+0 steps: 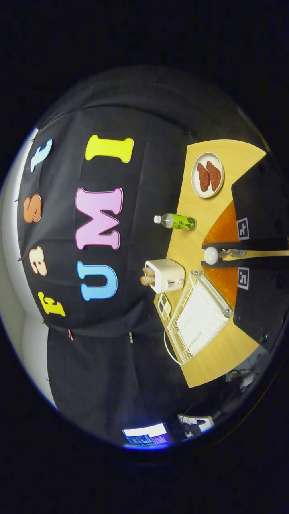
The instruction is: Take the plate from the dish rack, then take the spoon from the basket and place it into the plate.
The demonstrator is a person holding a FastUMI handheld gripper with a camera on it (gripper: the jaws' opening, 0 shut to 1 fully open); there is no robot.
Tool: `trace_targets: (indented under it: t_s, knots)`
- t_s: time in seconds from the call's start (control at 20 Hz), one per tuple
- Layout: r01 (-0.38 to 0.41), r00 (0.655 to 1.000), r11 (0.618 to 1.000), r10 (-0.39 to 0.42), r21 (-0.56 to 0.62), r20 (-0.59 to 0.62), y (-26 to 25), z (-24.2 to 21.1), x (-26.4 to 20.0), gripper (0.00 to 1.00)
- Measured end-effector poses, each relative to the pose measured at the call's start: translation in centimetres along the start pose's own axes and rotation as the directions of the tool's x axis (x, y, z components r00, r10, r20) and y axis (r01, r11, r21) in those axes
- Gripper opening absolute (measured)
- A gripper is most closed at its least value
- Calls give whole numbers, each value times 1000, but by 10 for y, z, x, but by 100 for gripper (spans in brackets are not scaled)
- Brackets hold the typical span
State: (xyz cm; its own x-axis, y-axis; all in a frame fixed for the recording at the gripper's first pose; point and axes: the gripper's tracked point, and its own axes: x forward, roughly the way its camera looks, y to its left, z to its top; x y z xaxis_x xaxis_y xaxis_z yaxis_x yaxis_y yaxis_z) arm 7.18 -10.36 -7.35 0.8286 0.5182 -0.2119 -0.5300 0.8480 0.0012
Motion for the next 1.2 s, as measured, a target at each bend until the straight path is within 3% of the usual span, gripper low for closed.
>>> trace_targets:
  t_s: [0.2, 0.65, 0.95, 1.2]
  knots:
    - [-77, 995, 997, 76, -10, -58, 45, -42, 8, 10]
    - [-147, 974, 985, 129, -86, -188, 91, -136, 42, 10]
    - [-181, 971, 965, 145, -190, -190, 108, -148, 32, 13]
    - [-209, 951, 974, 182, -85, -249, 113, -158, 27, 21]
